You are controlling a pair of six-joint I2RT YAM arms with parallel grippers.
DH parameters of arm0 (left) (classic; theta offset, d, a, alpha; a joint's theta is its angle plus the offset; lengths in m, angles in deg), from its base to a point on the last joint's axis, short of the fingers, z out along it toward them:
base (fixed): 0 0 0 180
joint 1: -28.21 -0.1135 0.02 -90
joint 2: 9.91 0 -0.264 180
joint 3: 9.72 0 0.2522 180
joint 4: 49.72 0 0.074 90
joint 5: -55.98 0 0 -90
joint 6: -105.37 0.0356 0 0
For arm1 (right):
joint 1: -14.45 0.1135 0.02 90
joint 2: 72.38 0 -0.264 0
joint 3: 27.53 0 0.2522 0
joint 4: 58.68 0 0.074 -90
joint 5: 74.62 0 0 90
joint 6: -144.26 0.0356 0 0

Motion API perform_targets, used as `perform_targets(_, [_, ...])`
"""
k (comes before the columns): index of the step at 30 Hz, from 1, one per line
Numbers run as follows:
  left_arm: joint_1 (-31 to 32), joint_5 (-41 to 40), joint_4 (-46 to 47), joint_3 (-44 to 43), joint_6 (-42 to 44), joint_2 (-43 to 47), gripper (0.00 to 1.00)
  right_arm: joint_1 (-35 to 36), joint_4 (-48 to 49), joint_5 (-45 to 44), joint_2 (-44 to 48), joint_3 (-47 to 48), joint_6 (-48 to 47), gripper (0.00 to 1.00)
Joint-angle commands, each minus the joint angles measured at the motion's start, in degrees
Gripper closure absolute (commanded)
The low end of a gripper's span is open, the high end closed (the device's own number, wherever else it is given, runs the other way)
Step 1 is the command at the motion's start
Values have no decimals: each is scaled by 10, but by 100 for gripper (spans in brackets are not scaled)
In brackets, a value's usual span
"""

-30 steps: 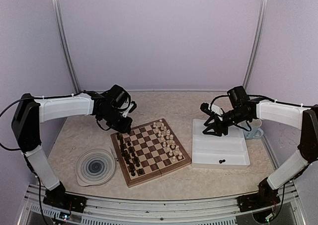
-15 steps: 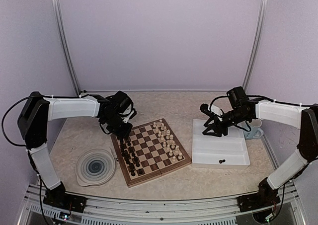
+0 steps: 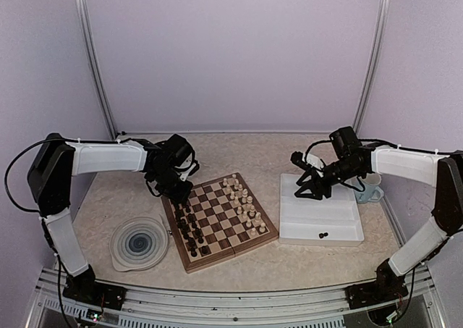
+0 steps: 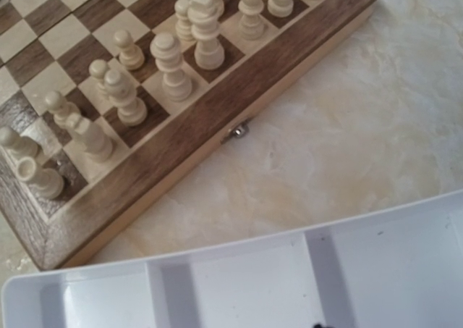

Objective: Set up the chess pieces on the board
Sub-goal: Place the pawn at g7, then pick up the pawn from the storage box.

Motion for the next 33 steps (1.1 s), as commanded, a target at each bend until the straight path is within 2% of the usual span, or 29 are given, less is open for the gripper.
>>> perform_targets(1, [1,0,-12,-17,4,-9,83,-6,-14,17,-4,21,-1,53])
perform_targets(7, [3,3,-51,-64,8,7,72,-8,-49,-4,14,34,-13,53])
perform_targets(10, [3,-8,-76,-85,12,11,69,-9,-79,-33,17,32,-26,53])
perform_targets(17, [21,8,-68,-131,14,36,67,-11,-144,-116,33,-32,-74,62])
perform_targets(24, [61,7,-70,-188,20,3,67,-10,-187,-177,45,-95,-129,68])
perform_targets(30, [79,27,-56,-191,5,-13,67,-9,-214,-222,69,-117,-155,70])
perform_targets(33, [78,51,-37,-207,-3,-20,66,-9,-238,-208,76,-96,-167,68])
